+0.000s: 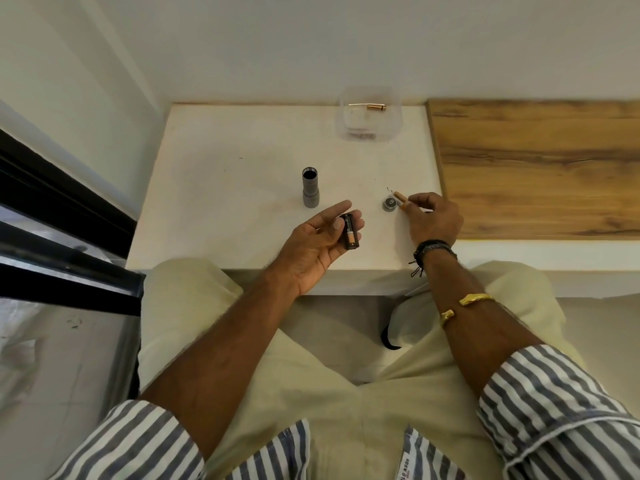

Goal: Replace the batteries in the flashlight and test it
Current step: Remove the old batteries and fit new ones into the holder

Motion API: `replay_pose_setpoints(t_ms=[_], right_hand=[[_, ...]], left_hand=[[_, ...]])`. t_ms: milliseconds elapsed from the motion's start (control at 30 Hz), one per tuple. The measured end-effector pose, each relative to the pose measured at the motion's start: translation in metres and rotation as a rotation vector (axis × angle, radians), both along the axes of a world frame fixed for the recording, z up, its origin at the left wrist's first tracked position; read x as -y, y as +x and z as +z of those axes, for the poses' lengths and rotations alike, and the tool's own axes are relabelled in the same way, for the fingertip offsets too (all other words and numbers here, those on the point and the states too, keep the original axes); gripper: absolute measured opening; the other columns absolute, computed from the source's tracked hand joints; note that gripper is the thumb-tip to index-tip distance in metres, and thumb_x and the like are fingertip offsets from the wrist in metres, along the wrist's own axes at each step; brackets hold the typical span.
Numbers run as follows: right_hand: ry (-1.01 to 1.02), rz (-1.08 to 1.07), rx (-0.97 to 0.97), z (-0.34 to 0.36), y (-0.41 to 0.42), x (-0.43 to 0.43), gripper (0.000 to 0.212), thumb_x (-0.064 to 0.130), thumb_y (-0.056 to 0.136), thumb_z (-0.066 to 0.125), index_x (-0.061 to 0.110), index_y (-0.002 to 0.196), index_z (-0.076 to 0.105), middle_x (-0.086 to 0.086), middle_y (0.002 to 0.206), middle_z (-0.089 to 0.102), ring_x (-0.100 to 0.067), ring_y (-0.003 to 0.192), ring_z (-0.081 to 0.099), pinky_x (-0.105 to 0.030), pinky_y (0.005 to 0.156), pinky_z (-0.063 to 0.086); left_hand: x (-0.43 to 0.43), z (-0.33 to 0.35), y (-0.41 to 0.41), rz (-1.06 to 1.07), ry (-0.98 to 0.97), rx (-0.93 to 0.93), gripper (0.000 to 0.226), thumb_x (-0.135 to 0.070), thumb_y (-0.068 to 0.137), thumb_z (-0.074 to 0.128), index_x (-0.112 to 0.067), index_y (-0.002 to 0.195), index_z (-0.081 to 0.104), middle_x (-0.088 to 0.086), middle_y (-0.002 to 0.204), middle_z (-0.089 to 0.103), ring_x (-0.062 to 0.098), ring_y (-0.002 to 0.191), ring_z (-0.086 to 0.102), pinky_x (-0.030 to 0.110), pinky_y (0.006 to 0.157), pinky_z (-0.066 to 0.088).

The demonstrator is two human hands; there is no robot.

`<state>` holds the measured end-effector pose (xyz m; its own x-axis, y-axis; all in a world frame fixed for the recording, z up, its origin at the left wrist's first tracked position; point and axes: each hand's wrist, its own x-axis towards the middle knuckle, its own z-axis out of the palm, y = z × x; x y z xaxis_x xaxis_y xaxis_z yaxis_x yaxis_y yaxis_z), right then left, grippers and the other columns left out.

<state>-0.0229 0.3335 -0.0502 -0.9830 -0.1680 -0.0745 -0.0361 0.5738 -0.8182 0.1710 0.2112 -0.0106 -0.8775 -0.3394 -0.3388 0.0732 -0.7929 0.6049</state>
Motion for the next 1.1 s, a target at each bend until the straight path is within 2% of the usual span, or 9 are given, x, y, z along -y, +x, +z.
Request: replay_pose_setpoints(t_ms=[100,200,367,433,500,600,800,933,1100], right_hand=[[0.024,0.016,-0.012,-0.001,0.001,0.0,0.015,0.031,0.084,0.079,0.022,0.096,0.081,0.007,0.093,0.075,-0.004,0.074,0.058,-0.011,0.057,0.034],[0.044,0.035,-0.025,-0.001,0.001,0.0,0.014,0.031,0.084,0.079,0.022,0.094,0.081,0.006,0.092,0.074,-0.013,0.083,0.063,-0.013,0.055,0.035],[0.014,0.079,-0.08,0.017,0.009,-0.002,0.02,0.029,0.085,0.078,0.019,0.102,0.078,0.0,0.102,0.076,-0.015,0.08,0.066,-0.028,0.075,0.055],[-0.056,0.241,-0.076,0.033,0.019,-0.001,0.014,0.023,0.087,0.075,0.02,0.1,0.078,0.002,0.093,0.077,-0.01,0.074,0.068,-0.022,0.068,0.058],[-0.103,0.522,-0.048,0.048,0.036,0.0,0.015,0.017,0.089,0.073,0.018,0.104,0.077,0.004,0.087,0.076,-0.009,0.069,0.071,-0.021,0.061,0.06],[-0.006,0.794,-0.148,0.061,0.06,0.0,0.021,0.019,0.087,0.076,0.017,0.109,0.077,0.007,0.096,0.075,-0.008,0.074,0.071,-0.022,0.07,0.06],[0.031,0.886,-0.23,0.069,0.074,-0.002,0.026,0.014,0.083,0.078,0.017,0.109,0.078,0.002,0.101,0.074,-0.014,0.081,0.069,-0.03,0.082,0.06],[0.05,0.92,-0.253,0.072,0.077,-0.001,0.029,0.014,0.083,0.077,0.016,0.112,0.078,-0.002,0.1,0.076,-0.017,0.082,0.069,-0.034,0.083,0.061],[0.053,0.954,-0.286,0.072,0.081,0.0,0.029,0.015,0.084,0.077,0.014,0.113,0.077,-0.005,0.099,0.076,-0.017,0.08,0.068,-0.03,0.08,0.061]], left_hand=[[-0.001,-0.001,-0.001,0.014,-0.048,0.011,0.031,-0.004,0.095,0.054,0.001,0.124,0.06,0.016,0.114,0.072,0.026,0.112,0.068,0.03,0.087,0.057],[-0.001,-0.001,0.0,0.014,-0.063,0.008,0.03,-0.006,0.091,0.058,0.0,0.119,0.063,0.015,0.112,0.072,0.026,0.108,0.069,0.031,0.086,0.057],[0.001,-0.002,0.002,0.017,-0.068,0.042,0.029,-0.009,0.089,0.063,-0.002,0.116,0.067,0.015,0.113,0.072,0.028,0.102,0.07,0.037,0.085,0.059],[0.003,-0.003,0.002,0.032,-0.104,0.093,0.024,-0.008,0.093,0.061,-0.003,0.116,0.067,0.015,0.114,0.072,0.028,0.102,0.07,0.039,0.086,0.059],[0.004,-0.004,0.001,0.058,-0.139,0.164,0.023,-0.008,0.096,0.06,-0.004,0.117,0.067,0.016,0.114,0.072,0.028,0.102,0.071,0.038,0.085,0.059],[0.005,-0.004,0.001,0.1,-0.199,0.269,0.024,-0.01,0.094,0.063,-0.004,0.117,0.068,0.018,0.113,0.073,0.03,0.098,0.073,0.036,0.08,0.061],[0.006,-0.004,0.005,0.116,-0.232,0.306,0.02,-0.01,0.092,0.066,-0.006,0.111,0.071,0.016,0.105,0.075,0.027,0.09,0.075,0.033,0.073,0.061],[0.006,-0.005,0.006,0.125,-0.247,0.337,0.016,-0.011,0.092,0.067,-0.009,0.106,0.073,0.013,0.101,0.077,0.027,0.089,0.075,0.033,0.072,0.061],[0.006,-0.006,0.006,0.127,-0.256,0.364,0.019,-0.012,0.091,0.068,-0.006,0.109,0.072,0.015,0.104,0.076,0.027,0.088,0.075,0.034,0.073,0.062]])
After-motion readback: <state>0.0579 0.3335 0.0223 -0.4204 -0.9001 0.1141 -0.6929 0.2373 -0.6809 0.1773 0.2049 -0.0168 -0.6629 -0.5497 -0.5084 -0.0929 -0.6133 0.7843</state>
